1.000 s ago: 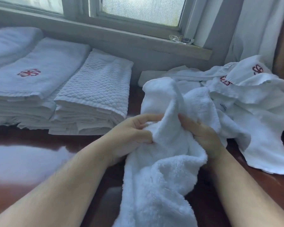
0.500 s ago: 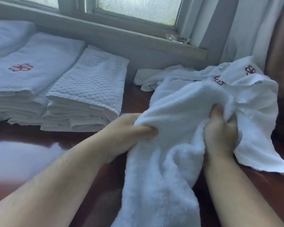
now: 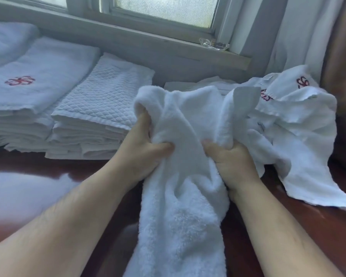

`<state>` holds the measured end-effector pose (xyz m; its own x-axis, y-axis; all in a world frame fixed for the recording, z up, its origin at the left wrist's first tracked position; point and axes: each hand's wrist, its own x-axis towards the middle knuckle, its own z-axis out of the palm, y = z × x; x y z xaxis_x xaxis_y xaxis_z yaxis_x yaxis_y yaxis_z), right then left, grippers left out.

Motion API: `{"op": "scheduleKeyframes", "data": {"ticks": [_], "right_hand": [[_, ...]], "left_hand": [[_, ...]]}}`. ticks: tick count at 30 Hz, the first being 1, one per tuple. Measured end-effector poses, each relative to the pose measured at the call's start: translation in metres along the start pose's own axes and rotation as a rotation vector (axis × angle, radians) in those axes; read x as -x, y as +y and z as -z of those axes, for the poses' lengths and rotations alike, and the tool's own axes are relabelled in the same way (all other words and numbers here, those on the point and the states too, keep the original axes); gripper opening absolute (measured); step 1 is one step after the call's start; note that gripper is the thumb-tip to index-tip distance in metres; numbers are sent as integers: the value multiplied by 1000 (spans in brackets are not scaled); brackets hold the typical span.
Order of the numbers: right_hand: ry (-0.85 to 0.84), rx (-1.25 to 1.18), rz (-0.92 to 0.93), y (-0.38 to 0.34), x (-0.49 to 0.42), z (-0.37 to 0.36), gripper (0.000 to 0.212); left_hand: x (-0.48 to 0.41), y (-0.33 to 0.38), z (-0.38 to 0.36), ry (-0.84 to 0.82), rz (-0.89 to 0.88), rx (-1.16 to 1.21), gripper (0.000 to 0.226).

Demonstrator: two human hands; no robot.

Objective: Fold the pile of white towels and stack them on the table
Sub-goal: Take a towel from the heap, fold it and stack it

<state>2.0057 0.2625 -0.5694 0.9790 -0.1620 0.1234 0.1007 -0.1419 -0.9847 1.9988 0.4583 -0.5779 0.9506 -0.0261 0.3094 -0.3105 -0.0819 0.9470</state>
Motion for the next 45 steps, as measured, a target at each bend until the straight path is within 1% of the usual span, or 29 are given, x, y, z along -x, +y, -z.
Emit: {"op": "scheduleKeyframes", "data": {"ticks": [1, 2, 3, 4, 7, 9, 11, 13, 15, 16, 18, 22, 23, 24, 25, 26, 27, 29, 32, 34, 35, 36, 37, 38, 39, 40, 42, 43, 45], "right_hand": [[116, -36, 96, 0, -2, 1, 4], [193, -59, 198, -1, -2, 2, 5], [217, -48, 269, -2, -2, 2, 10], [213, -1, 301, -1, -3, 2, 17], [176, 212, 275, 5, -5, 0, 50], [153, 238, 315, 6, -4, -2, 56], [94, 130, 323, 5, -2, -1, 53], [-8, 37, 238, 4, -1, 0, 49], [-89, 63, 137, 7, -3, 2, 32], [-106, 78, 101, 7, -3, 2, 23], [-103, 33, 60, 7, -3, 3, 15], [-110, -55, 5, 5, 1, 3, 11], [-169, -54, -19, 6, 1, 4, 21], [-262, -25, -47, 4, 2, 5, 36], [-379, 33, -53, 3, 2, 6, 52], [-492, 81, -46, 2, 4, 5, 62], [-576, 129, -24, 2, 6, 4, 62], [-606, 227, 20, 2, 11, -2, 45], [-510, 431, 74, 1, 13, -12, 23], [-363, 464, 94, 1, 13, -16, 13], [-254, 407, 84, 3, 13, -16, 11], [-158, 295, 53, 4, 13, -14, 9], [-92, 185, 12, 3, 13, -13, 8], [-63, 117, -25, 0, 15, -11, 8], [-60, 94, -44, -4, 16, -7, 7], [-61, 82, -50, -11, 17, -3, 8], [13, 27, -48, -27, 17, 7, 20], [97, -22, -39, -35, 17, 13, 25], [254, -154, 10, -51, 18, 29, 26]], "left_hand": [[0, 0, 0, 25, -25, 37, 68], [0, 0, -1, 48, -47, 63, 66], [0, 0, -3, 62, -54, 73, 68], [0, -1, -5, 57, -38, 76, 73], [1, -4, -14, 47, 58, 95, 87], [0, -5, -12, 125, 33, 76, 84], [-3, -2, -7, 190, -81, 26, 74], [-7, -1, -5, 147, -108, -172, 64], [-8, -7, -6, -1, 14, -398, 60], [-7, -9, -6, -30, 107, -458, 56], [-5, -10, -6, 14, 228, -446, 53], [-5, -6, -7, 96, 306, -269, 78], [-5, -5, -7, 113, 285, -169, 83], [-4, -5, -6, 134, 249, -83, 86], [-4, -3, -6, 155, 211, -35, 86], [-3, -2, -6, 163, 176, -19, 84], [-3, -2, -7, 163, 149, -8, 80], [0, -3, -10, 170, 116, 22, 73], [8, 4, -14, 254, 101, 20, 72], [16, 13, -11, 240, 181, 69, 67], [22, 14, -10, 174, 243, 162, 60], [29, 14, -8, 61, 322, 302, 54], [38, 15, -6, -73, 424, 430, 49], [48, 18, -3, -208, 507, 480, 45], [57, 20, 2, -335, 529, 451, 43], [64, 23, 7, -443, 500, 380, 41], [74, 31, 14, -603, 426, 177, 48], [78, 37, 16, -637, 418, 63, 50], [82, 48, 15, -582, 392, -101, 36]]}}
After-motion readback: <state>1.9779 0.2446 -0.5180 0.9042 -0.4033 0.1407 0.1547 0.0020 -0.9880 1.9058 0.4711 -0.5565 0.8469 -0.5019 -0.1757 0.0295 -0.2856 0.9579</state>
